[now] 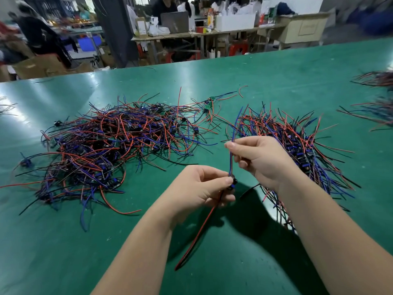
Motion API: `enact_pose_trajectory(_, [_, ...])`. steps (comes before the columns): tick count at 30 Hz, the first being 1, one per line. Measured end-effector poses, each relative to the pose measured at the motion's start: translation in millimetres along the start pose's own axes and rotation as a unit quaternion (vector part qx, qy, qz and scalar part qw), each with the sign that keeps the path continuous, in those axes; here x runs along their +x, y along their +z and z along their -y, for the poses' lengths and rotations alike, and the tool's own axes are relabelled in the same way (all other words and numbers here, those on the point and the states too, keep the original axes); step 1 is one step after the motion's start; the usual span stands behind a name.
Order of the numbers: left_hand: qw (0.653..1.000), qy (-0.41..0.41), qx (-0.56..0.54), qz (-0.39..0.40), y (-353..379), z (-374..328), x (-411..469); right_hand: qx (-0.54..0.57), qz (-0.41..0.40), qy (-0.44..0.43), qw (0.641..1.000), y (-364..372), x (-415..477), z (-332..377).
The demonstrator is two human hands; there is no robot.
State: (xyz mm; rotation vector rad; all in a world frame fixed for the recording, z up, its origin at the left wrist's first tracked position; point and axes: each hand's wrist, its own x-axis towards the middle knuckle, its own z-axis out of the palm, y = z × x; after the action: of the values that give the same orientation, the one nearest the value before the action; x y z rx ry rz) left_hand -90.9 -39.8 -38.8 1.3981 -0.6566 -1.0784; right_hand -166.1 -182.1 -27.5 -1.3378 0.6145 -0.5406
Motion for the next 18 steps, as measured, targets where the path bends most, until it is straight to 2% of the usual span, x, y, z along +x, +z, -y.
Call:
enact_pose_trajectory(4, [0.998,-0.02,0.024,0.05,-1,-1,-2,0.055,-0.04,-0.016,0.998,-7,3,8])
enact_pose_trajectory(10, [0.983,-0.056,0.11,0.134,-3,-1,-12,0.063,-0.059,-0.038,0.996,-15,3,14])
enact_pose_trajectory(14, [0.978,-0.049,0.136,0.149,-1,-4,-14,0.078,-0.058,-0.039,0.995,-17,1,15])
enact_pose_trajectory(18, [0.966,-0.039,0.16,0.202,-3,-3,-16,0.092,-0.108,-0.038,0.989,-18,3,17])
